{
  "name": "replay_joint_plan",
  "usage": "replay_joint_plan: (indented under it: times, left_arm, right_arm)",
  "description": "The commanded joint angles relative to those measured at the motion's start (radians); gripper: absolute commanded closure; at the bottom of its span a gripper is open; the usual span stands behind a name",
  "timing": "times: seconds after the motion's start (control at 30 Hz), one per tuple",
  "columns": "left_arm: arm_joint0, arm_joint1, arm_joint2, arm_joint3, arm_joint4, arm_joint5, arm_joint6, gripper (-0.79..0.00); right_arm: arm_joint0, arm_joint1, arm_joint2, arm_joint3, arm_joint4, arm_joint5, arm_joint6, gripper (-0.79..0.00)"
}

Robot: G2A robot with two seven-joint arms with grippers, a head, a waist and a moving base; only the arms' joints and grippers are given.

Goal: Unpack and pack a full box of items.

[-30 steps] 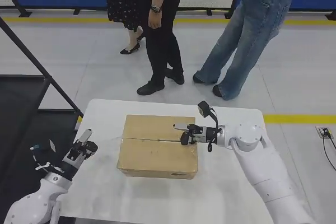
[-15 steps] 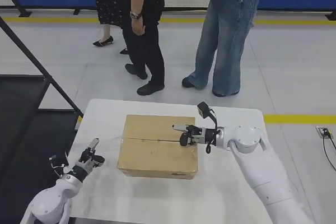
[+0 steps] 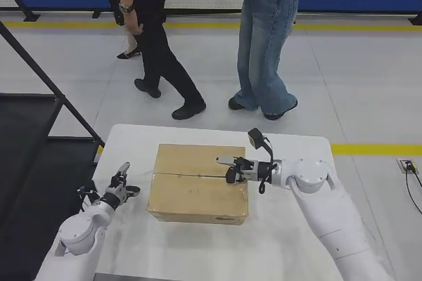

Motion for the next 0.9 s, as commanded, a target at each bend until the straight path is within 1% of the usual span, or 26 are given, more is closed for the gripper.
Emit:
replay_joint_plan:
  times: [0.0,0.13,0.27,0.4,0.5,0.57,0.67,0.87]
  left_arm:
    - [-0.032,-0.005,0.009,0.048,-0.028,-0.012,-0.001,-0.785]
    - [-0.069,-0.012,0.013,0.105,-0.063,-0.048,0.013,-0.785]
    - [-0.089,-0.017,-0.003,0.145,-0.110,-0.108,0.041,-0.785]
    - [-0.082,-0.018,-0.026,0.134,-0.133,-0.180,0.061,-0.785]
    - [-0.060,-0.016,-0.046,0.094,-0.123,-0.222,0.081,-0.785]
    - [-0.041,-0.015,-0.060,0.057,-0.114,-0.234,0.101,-0.785]
    - [-0.009,-0.012,-0.075,-0.011,-0.077,-0.251,0.136,-0.785]
    - [0.065,-0.008,-0.106,-0.178,-0.001,-0.264,0.186,-0.785]
  right_arm:
    - [-0.003,0.003,0.002,-0.005,0.000,0.003,-0.003,-0.785]
    - [-0.010,0.007,0.004,-0.016,0.001,0.009,-0.005,-0.785]
    - [-0.015,0.012,0.006,-0.024,0.001,0.014,-0.008,-0.785]
    - [-0.014,0.016,0.006,-0.025,0.001,0.018,-0.007,-0.785]
    - [-0.012,0.019,0.007,-0.023,0.003,0.019,-0.008,-0.785]
    - [-0.011,0.020,0.006,-0.021,0.007,0.016,-0.009,-0.785]
    - [-0.007,0.021,0.003,-0.014,0.011,0.013,-0.007,-0.785]
    - [0.000,0.024,0.000,0.006,0.027,-0.002,-0.006,-0.785]
